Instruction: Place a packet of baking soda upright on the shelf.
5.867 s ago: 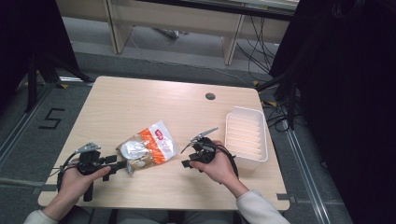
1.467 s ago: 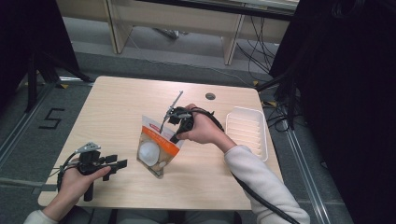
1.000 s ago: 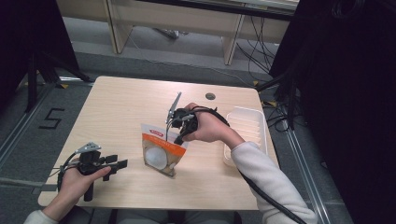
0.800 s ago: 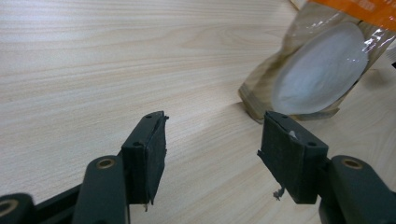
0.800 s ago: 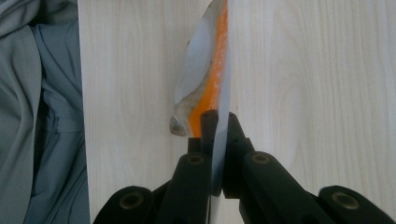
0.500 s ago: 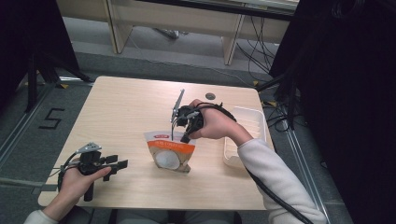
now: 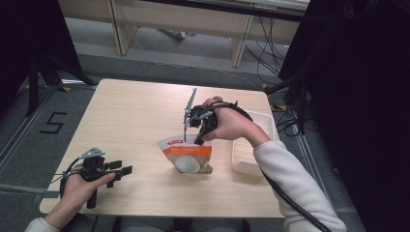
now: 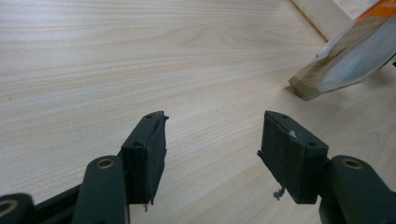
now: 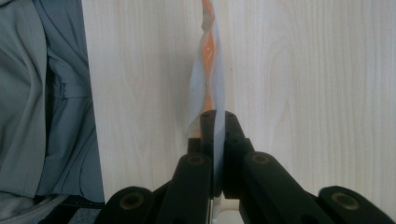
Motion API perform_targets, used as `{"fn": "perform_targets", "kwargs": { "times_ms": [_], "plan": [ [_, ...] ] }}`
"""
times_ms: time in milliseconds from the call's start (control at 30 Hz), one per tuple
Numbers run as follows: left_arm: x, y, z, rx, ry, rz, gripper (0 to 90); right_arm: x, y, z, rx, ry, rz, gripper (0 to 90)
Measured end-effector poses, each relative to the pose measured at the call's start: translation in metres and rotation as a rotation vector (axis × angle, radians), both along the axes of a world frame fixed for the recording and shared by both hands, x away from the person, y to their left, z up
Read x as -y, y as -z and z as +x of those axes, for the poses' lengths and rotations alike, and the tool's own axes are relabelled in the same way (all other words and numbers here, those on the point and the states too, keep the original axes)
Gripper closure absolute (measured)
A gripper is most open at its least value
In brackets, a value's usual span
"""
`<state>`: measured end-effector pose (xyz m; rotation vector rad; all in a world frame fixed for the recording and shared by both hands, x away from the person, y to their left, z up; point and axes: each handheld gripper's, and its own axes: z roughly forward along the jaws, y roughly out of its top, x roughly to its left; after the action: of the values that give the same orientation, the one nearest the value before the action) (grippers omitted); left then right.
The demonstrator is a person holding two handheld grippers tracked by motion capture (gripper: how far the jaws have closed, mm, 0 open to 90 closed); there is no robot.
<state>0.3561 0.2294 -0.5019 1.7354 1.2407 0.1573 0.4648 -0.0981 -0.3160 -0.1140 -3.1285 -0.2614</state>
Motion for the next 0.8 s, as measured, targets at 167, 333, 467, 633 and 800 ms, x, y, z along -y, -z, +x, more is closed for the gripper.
{"fn": "perform_targets", "kwargs": {
  "times_ms": [167, 333, 467, 633, 800],
  "plan": [
    [0.0, 0.0, 0.0, 0.0, 0.002, 0.003, 39.5, 0.005, -0.003, 0.001, 0.003, 0.007, -0.008, 90.0],
    [0.0, 0.0, 0.0, 0.001, 0.001, 0.003, 39.5, 0.01, -0.007, 0.003, 0.013, -0.002, -0.008, 90.0],
    [0.0, 0.0, 0.0, 0.001, 0.0, 0.002, 39.5, 0.017, -0.014, 0.002, 0.019, 0.02, -0.009, 90.0],
    [0.0, 0.0, 0.0, 0.002, -0.002, 0.002, 39.4, 0.023, -0.019, 0.004, 0.026, 0.01, 0.0, 90.0],
    [0.0, 0.0, 0.0, 0.0, 0.0, 0.003, 39.4, 0.029, -0.028, 0.004, 0.03, 0.031, -0.004, 90.0]
  ]
}}
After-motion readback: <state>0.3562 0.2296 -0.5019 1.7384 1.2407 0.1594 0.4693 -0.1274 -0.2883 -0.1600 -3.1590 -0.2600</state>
